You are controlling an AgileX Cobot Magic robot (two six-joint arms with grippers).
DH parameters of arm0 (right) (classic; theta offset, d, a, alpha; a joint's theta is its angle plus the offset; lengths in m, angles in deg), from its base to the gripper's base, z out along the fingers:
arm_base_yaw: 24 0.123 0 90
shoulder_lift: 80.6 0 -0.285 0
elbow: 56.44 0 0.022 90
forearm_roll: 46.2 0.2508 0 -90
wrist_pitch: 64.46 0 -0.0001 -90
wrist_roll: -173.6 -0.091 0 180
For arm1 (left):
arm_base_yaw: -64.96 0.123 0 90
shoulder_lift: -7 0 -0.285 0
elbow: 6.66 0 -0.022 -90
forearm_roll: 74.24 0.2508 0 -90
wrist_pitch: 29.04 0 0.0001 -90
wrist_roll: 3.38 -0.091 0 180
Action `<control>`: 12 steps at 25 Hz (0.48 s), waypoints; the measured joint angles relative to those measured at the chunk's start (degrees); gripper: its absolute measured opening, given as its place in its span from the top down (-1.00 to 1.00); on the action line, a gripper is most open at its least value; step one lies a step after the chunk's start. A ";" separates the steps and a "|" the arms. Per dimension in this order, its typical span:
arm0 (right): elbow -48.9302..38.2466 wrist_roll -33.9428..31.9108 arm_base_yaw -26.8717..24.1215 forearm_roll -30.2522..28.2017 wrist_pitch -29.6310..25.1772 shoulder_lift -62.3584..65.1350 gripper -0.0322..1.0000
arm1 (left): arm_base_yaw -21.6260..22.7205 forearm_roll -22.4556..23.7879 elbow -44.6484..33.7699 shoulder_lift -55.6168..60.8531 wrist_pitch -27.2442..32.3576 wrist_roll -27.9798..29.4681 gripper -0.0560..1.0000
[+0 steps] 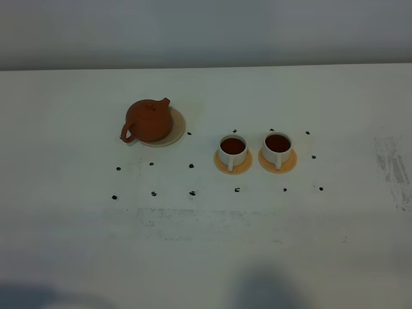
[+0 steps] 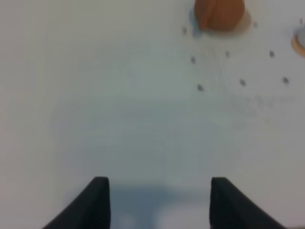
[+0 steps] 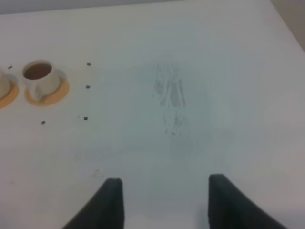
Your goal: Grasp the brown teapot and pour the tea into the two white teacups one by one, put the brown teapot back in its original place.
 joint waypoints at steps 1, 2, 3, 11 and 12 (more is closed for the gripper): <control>0.00 0.00 0.00 0.00 0.00 0.00 0.10 | 0.00 -0.10 -0.31 0.52 0.49 1.04 0.04; 0.00 0.00 0.00 0.00 0.00 0.00 0.10 | 0.00 -0.05 -0.77 0.93 0.49 1.50 0.04; 0.00 0.00 0.00 0.00 0.00 0.00 0.10 | -0.01 0.00 -1.04 1.31 0.54 1.68 0.04; 0.00 0.00 0.00 0.00 0.00 0.00 0.10 | -0.70 2.63 -1.04 5.83 0.57 2.51 0.04; 0.00 0.00 0.00 0.00 0.00 0.00 0.10 | -1.04 2.86 -1.04 5.90 0.57 2.51 0.04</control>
